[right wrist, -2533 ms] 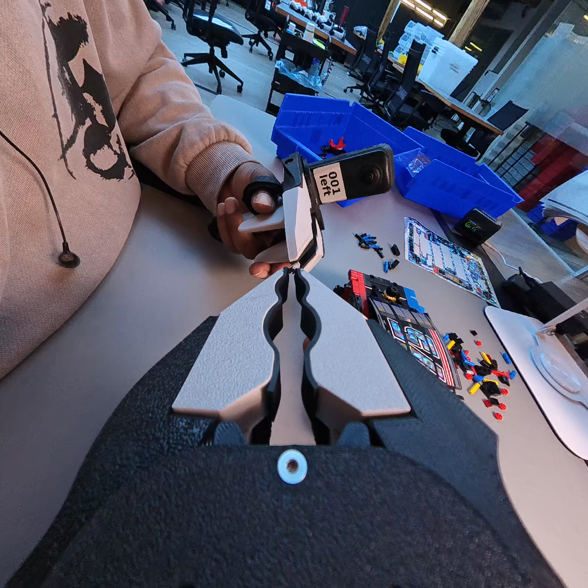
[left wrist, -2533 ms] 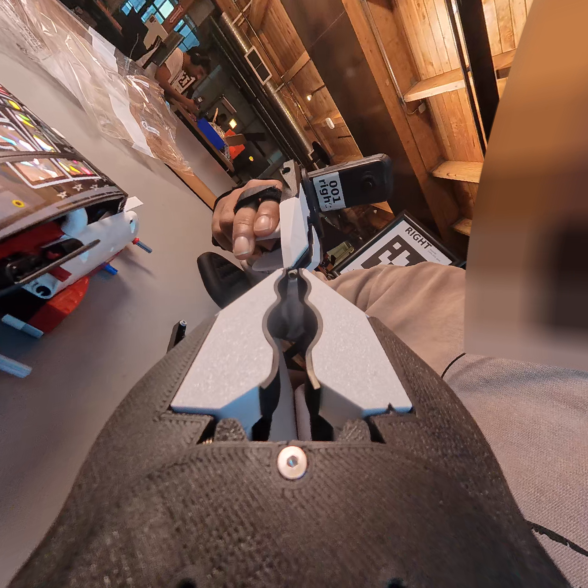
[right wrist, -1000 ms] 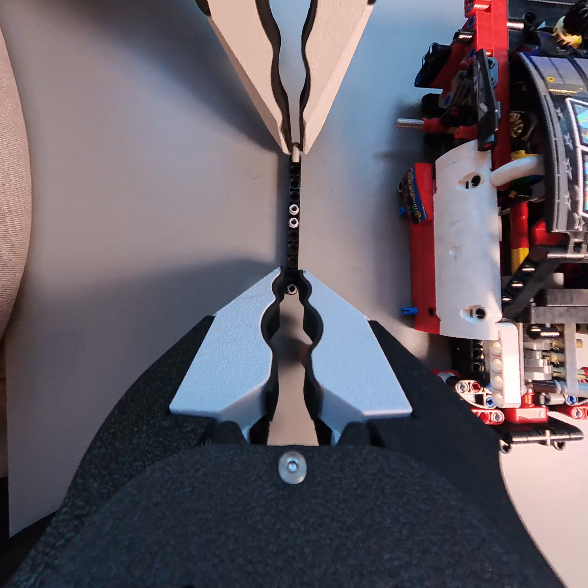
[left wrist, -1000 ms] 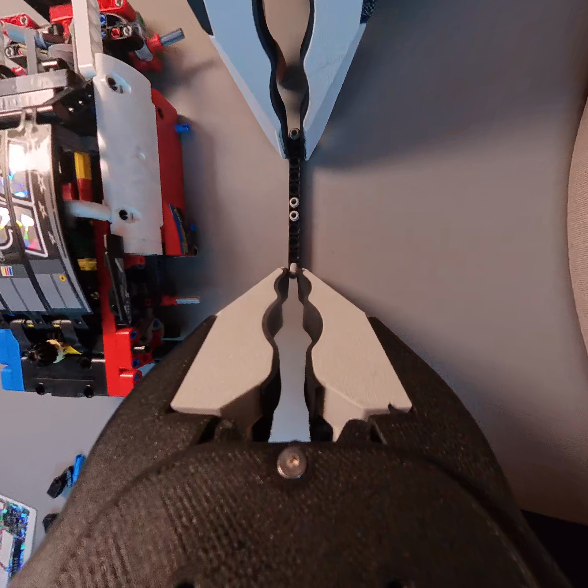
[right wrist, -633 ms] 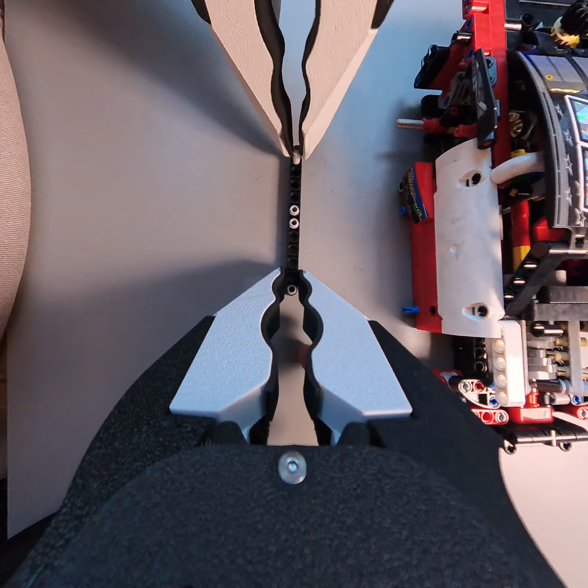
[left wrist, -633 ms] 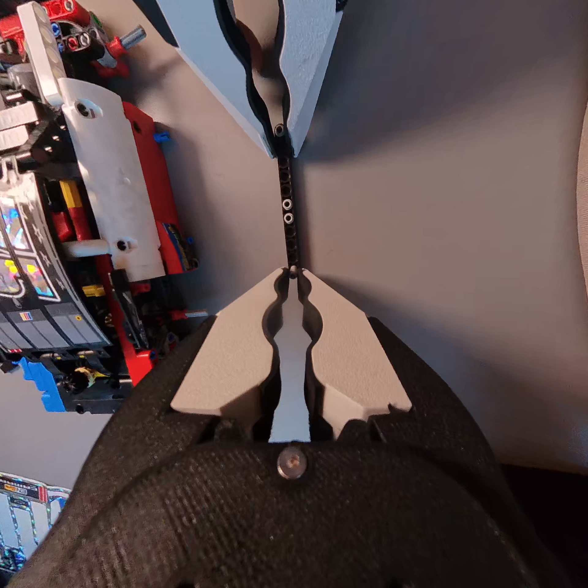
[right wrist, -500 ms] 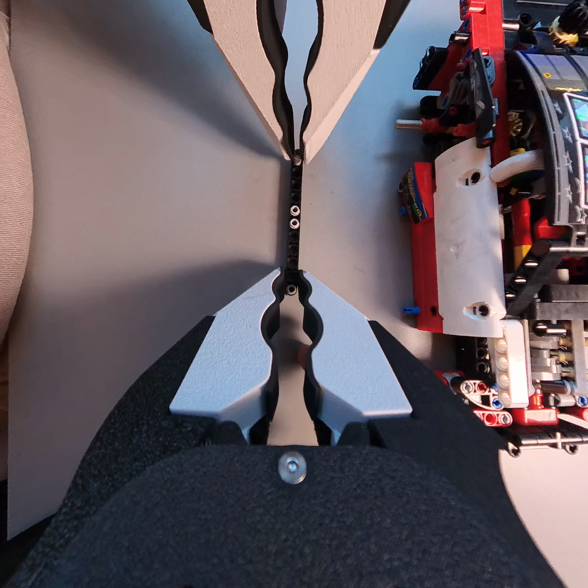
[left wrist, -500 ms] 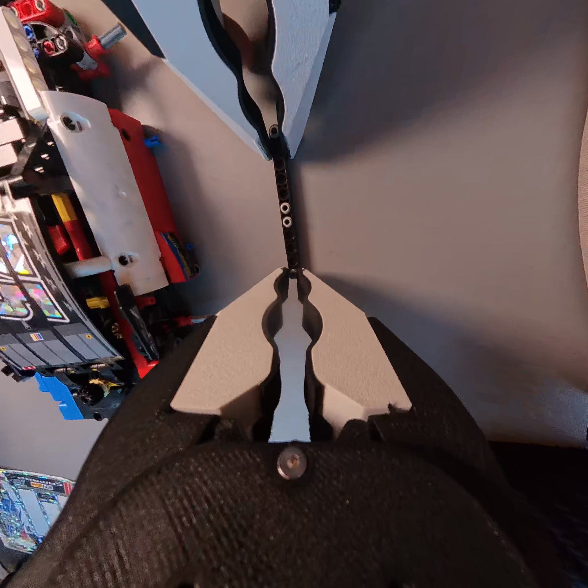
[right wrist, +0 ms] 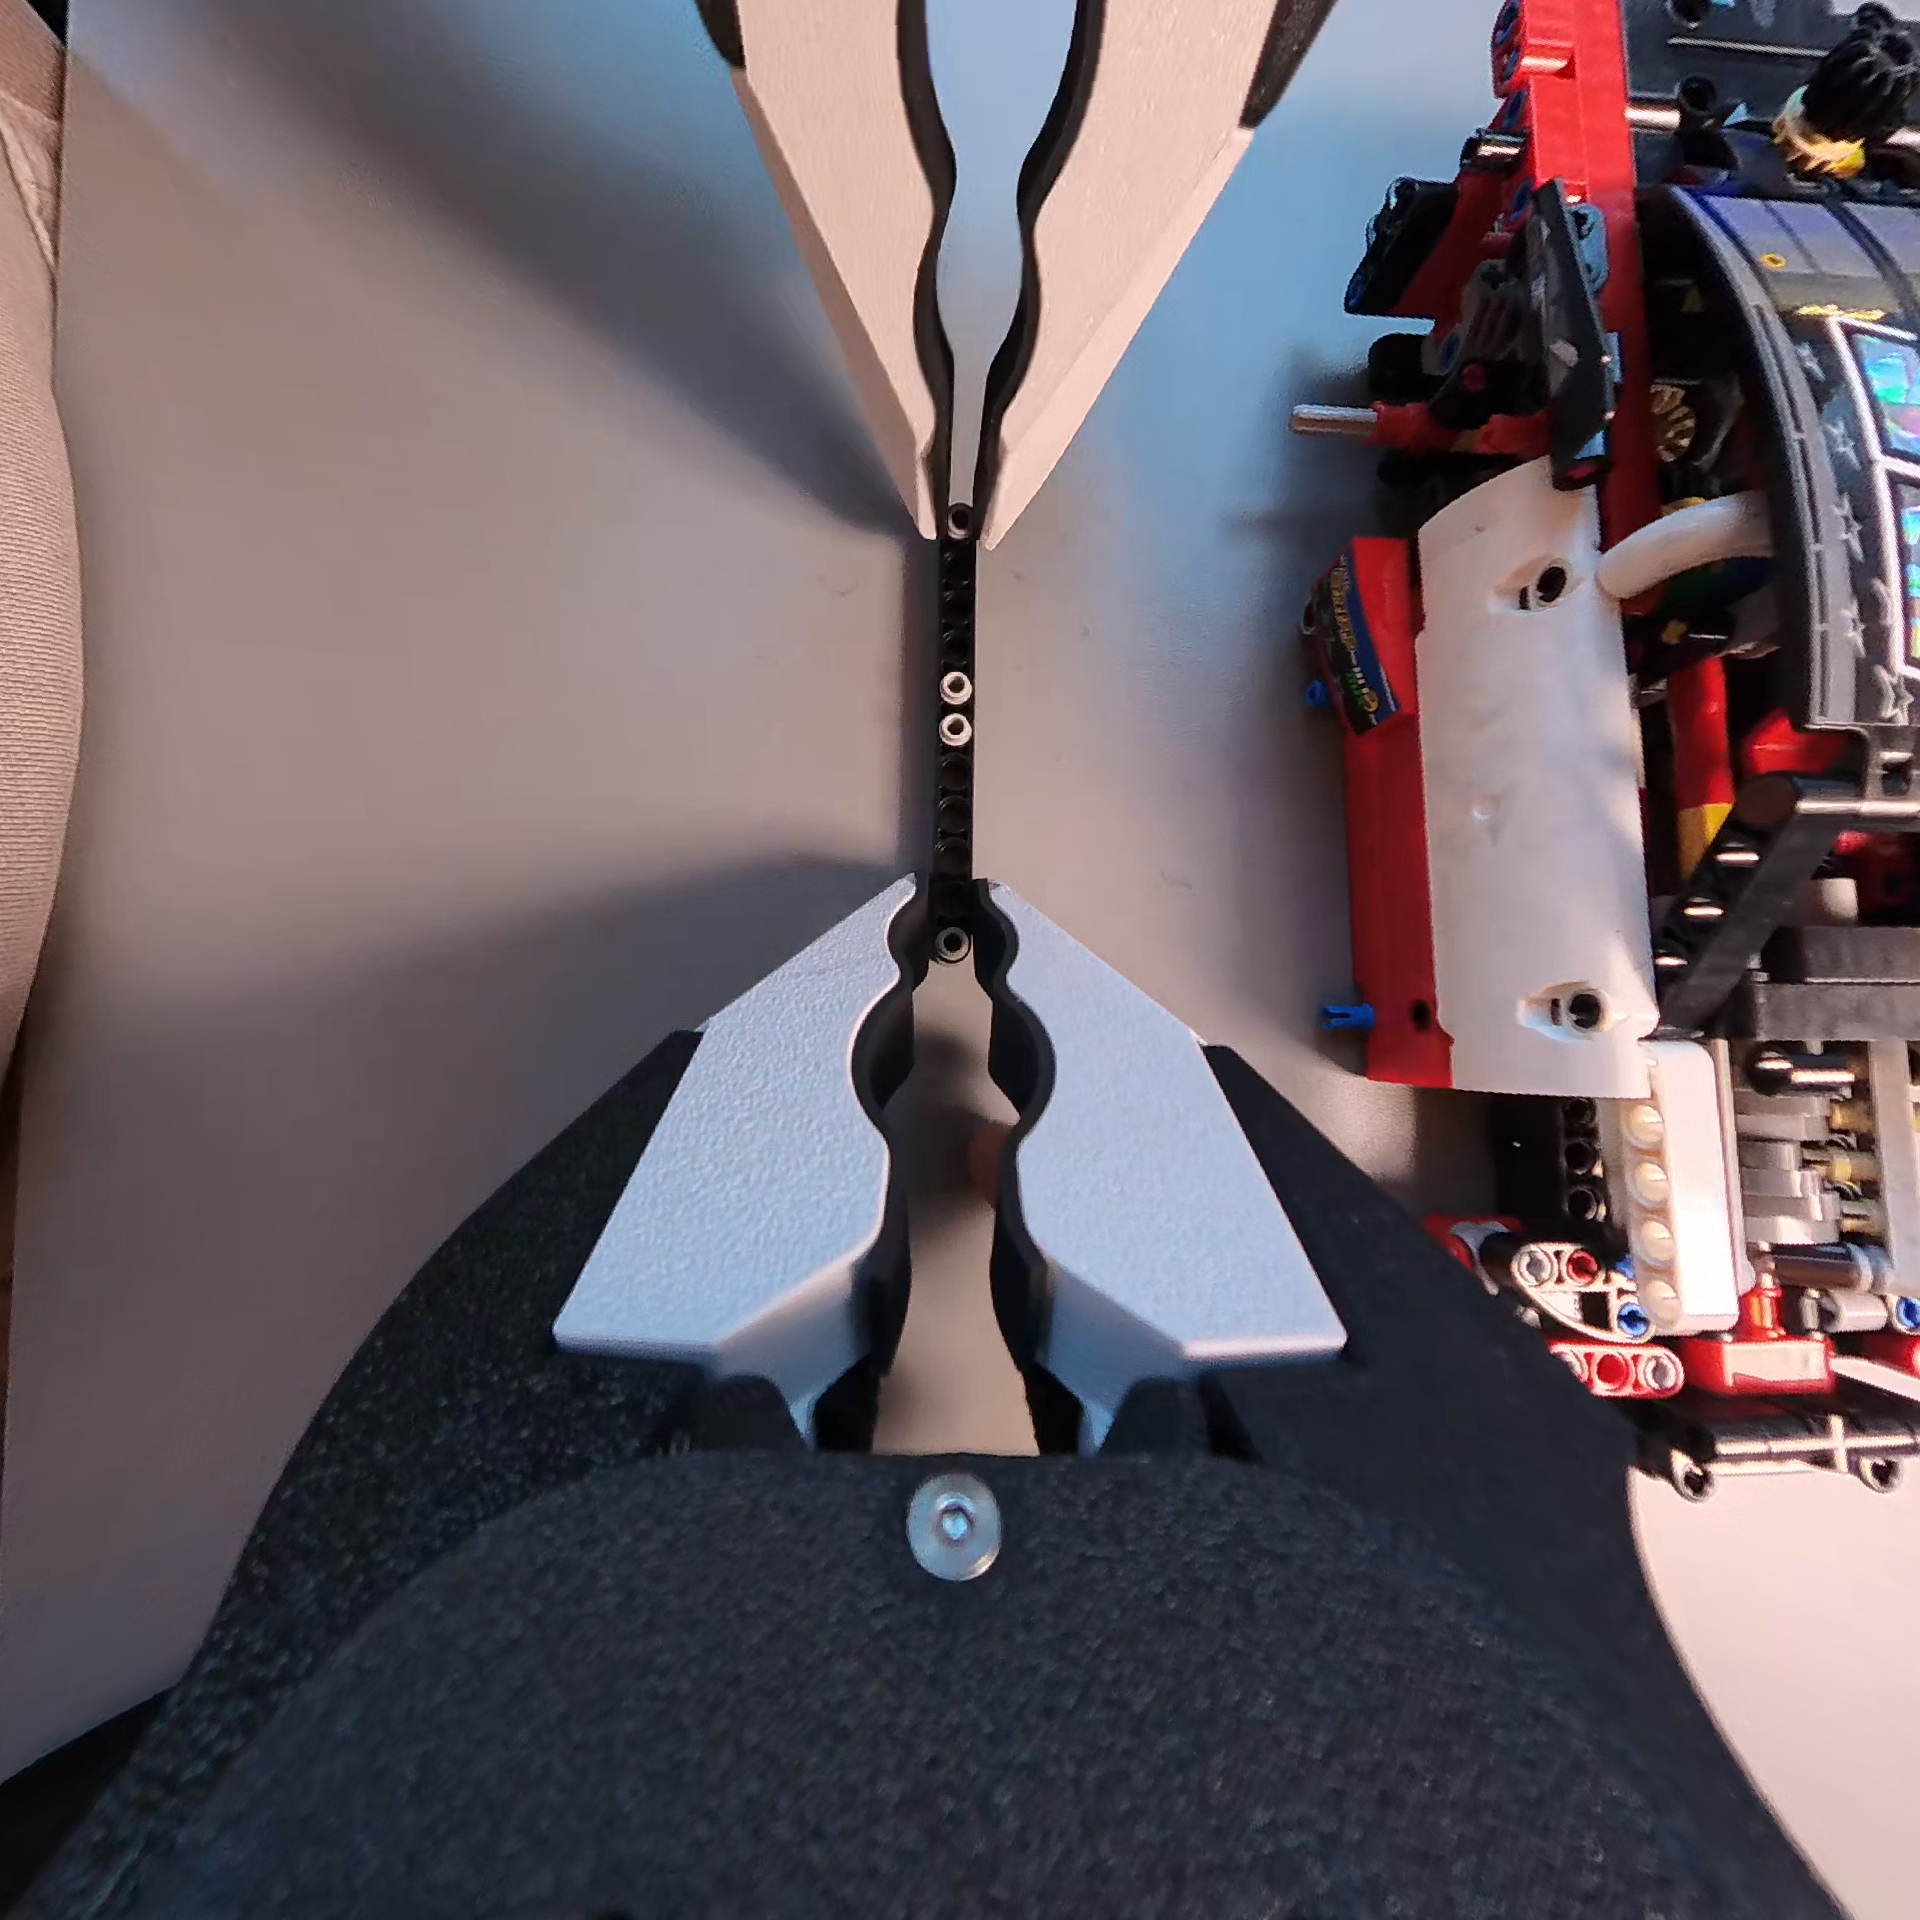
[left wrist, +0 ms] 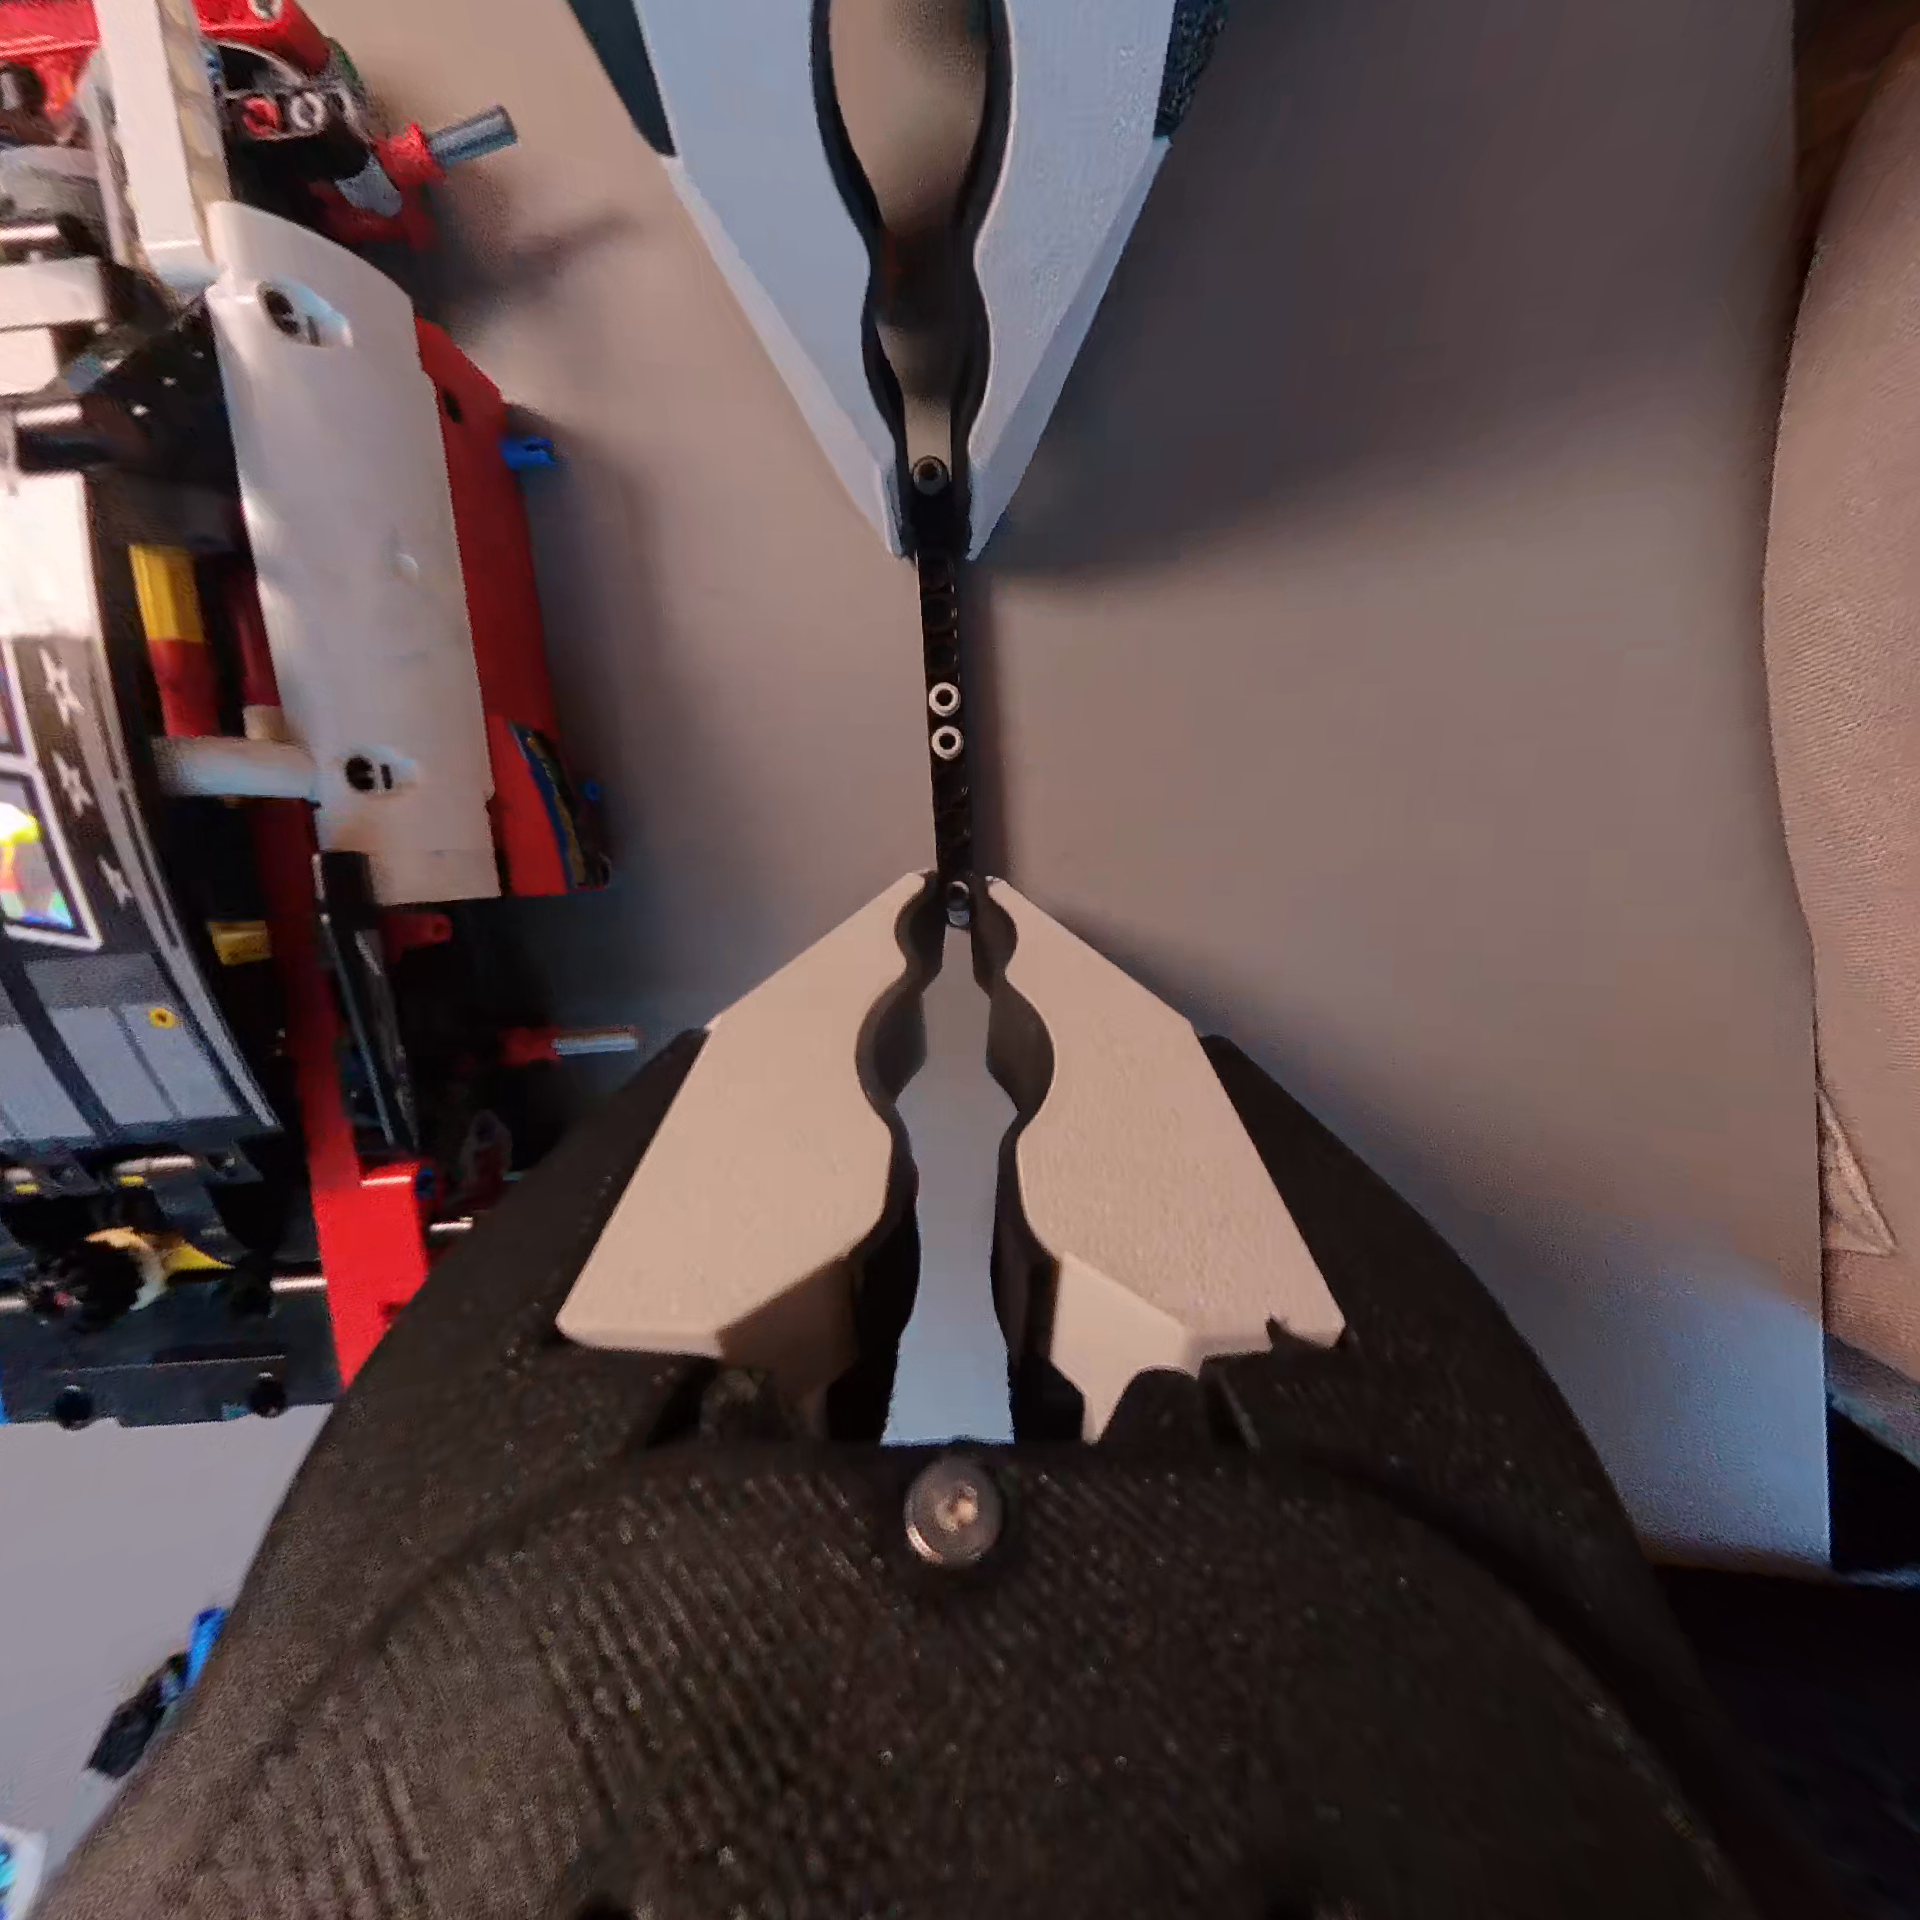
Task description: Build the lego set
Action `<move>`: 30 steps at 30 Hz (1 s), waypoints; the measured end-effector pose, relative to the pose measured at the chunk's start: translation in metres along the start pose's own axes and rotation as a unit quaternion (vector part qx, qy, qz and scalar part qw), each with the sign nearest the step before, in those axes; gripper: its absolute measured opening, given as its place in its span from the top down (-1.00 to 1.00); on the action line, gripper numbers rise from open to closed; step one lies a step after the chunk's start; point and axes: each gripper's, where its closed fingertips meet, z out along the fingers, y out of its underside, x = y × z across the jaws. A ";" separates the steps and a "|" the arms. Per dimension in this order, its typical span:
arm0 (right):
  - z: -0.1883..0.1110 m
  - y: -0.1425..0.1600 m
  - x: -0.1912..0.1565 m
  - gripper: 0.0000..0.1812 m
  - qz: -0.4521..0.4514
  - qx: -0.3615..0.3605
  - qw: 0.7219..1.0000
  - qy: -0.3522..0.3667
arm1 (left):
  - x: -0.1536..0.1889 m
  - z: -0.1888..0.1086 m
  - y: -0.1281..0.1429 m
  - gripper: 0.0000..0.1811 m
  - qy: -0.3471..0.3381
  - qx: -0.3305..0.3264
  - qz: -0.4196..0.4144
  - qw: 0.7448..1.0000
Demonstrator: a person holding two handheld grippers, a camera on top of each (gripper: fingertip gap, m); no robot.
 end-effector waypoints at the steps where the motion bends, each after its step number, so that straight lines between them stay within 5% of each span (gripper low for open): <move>1: 0.000 0.000 0.000 0.95 0.000 0.000 1.000 0.000 | 0.000 0.000 0.000 0.97 0.004 0.024 -0.014 1.000; 7: 0.000 0.000 0.001 0.95 0.006 0.005 1.000 -0.005 | 0.001 -0.001 -0.001 0.97 -0.003 0.109 -0.049 0.993; 28: 0.001 -0.001 0.001 0.95 0.012 0.012 1.000 -0.009 | 0.000 -0.003 0.002 0.96 -0.023 0.086 -0.062 0.994; 30: 0.000 0.000 0.001 0.95 0.013 0.013 1.000 -0.008 | 0.002 -0.013 -0.009 0.69 -0.012 0.127 -0.090 0.988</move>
